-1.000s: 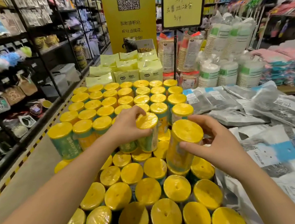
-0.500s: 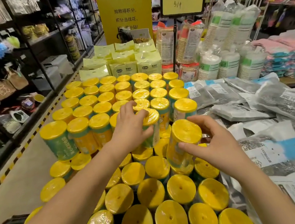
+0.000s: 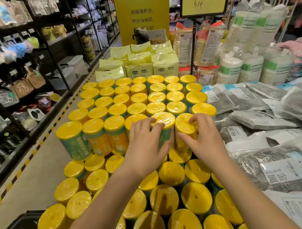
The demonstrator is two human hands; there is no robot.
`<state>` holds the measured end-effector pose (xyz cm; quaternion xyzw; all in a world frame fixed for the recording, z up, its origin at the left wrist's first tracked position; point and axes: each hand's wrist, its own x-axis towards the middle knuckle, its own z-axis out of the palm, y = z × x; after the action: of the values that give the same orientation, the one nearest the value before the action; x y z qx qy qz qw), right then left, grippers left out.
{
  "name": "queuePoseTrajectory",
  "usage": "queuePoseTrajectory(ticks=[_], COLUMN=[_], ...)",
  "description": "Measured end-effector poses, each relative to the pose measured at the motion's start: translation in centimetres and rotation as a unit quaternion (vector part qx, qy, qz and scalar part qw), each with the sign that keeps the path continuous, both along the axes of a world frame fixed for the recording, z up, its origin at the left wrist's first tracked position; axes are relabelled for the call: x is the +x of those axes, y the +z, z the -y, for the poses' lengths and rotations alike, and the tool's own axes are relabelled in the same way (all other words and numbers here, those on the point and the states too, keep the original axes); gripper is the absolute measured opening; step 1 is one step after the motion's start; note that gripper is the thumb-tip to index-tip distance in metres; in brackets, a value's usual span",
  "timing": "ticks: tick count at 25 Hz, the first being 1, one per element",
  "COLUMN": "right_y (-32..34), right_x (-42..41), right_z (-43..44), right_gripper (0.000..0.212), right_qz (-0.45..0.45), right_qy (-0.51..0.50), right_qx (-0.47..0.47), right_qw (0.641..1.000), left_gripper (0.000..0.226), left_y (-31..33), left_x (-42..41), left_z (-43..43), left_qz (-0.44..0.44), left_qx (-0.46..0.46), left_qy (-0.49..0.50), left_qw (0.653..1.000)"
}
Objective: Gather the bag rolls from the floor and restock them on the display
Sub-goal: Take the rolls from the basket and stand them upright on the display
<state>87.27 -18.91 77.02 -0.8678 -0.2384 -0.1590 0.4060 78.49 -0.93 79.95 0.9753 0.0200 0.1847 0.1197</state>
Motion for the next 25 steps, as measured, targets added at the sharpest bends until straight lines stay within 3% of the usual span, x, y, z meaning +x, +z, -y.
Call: queuePoseTrajectory(ticks=[3,7,14,20,25], right_y=[-1.2,-1.6,0.5,3.7,3.3], right_x=[0.3,0.3,-1.0,-5.9,-11.6], right_z=[-0.2,-0.2,1.2,0.6,-4.8], right_gripper=[0.04,0.042,0.052,0.056,0.061], right_qz=[0.034,0.103,0.06,0.059,0.08], right_qy=[-0.028,-0.086,-0.045,0.131,0.26], right_qx=[-0.02,-0.118,-0.179,-0.216,-0.225], right_qw=[0.999,0.984,0.981,0.966,0.936], left_gripper=[0.052,0.051,0.052,0.053,0.056], left_y=[0.0,0.2,1.3,2.6,2.0], left_x=[-1.5,-2.1,-3.1,-8.6,-16.3], left_z=[0.1,0.5,1.0,0.3,-2.1], left_qz=[0.002,0.004,-0.025,-0.097,-0.16], left_qx=[-0.006,-0.019,0.004,0.087,0.109], left_qy=[-0.002,-0.003,0.009,0.061,0.179], left_qw=[1.0,1.0,1.0,0.99,0.964])
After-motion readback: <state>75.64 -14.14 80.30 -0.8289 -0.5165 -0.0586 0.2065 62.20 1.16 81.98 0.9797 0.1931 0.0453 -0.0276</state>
